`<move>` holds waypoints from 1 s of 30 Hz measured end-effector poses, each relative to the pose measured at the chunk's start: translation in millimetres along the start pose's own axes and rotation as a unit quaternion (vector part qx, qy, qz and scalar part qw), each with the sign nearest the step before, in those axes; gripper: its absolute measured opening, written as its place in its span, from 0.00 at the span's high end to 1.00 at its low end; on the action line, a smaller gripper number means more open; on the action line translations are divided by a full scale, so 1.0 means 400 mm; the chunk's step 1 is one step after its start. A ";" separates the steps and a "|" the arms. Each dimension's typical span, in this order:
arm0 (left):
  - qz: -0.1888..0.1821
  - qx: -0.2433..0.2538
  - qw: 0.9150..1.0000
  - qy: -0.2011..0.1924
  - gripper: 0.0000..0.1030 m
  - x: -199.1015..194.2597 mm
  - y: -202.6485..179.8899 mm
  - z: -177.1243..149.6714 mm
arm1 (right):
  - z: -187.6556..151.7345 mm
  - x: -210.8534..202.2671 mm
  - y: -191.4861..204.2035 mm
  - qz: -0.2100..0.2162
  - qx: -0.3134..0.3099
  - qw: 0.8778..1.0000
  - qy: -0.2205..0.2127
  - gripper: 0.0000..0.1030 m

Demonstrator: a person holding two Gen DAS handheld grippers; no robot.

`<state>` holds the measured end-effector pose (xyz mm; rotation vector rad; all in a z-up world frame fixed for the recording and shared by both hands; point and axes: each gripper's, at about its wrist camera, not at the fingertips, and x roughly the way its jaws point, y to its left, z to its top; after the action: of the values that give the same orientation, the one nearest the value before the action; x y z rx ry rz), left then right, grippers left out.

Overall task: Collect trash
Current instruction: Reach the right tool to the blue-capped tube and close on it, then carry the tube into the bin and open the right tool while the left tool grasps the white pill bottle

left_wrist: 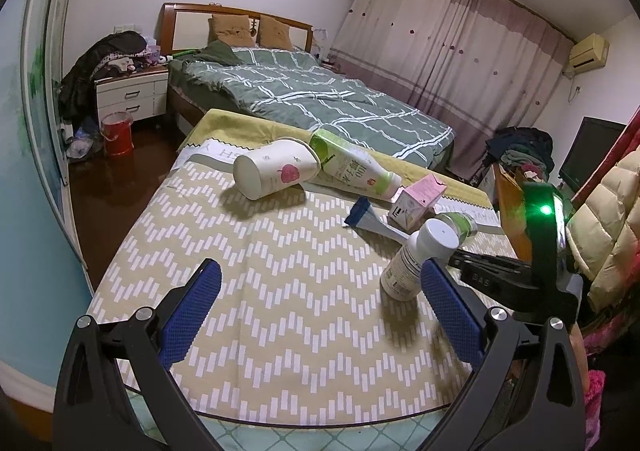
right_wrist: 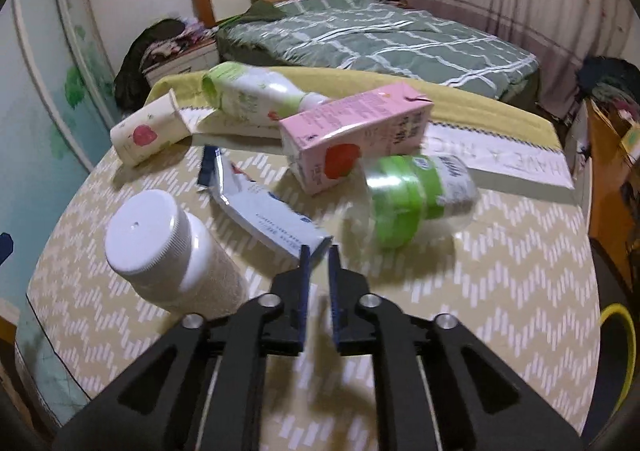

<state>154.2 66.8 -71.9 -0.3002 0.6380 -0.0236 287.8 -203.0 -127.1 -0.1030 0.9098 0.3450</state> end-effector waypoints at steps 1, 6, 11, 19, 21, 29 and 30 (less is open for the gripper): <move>0.000 0.000 1.000 0.001 0.05 0.001 -0.001 -0.001 | 0.005 0.010 0.006 0.005 -0.008 1.000 0.007 0.81; -0.002 0.003 1.000 0.002 0.05 0.003 -0.005 -0.003 | 0.021 0.053 0.029 -0.002 -0.034 0.999 0.019 0.58; -0.004 0.001 1.000 0.004 0.05 0.007 -0.003 -0.003 | 0.033 0.066 0.044 0.017 -0.038 0.999 0.021 0.58; -0.005 0.005 1.000 0.007 0.05 0.007 -0.011 -0.005 | 0.035 0.082 0.067 0.031 -0.045 0.998 0.019 0.77; -0.006 0.004 1.000 0.008 0.05 0.007 -0.011 -0.005 | 0.034 0.073 0.058 0.040 -0.033 0.998 0.019 0.94; -0.014 0.011 1.000 0.015 0.05 0.016 -0.027 -0.008 | 0.003 -0.037 -0.006 0.070 0.018 0.997 -0.013 0.99; -0.016 0.013 1.000 0.016 0.05 0.017 -0.032 -0.009 | -0.007 -0.060 -0.017 0.074 0.026 0.997 -0.021 0.99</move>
<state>158.7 52.6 -75.0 -0.2847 0.6643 -0.0667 274.6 -215.9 -110.3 0.0199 0.8859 0.4587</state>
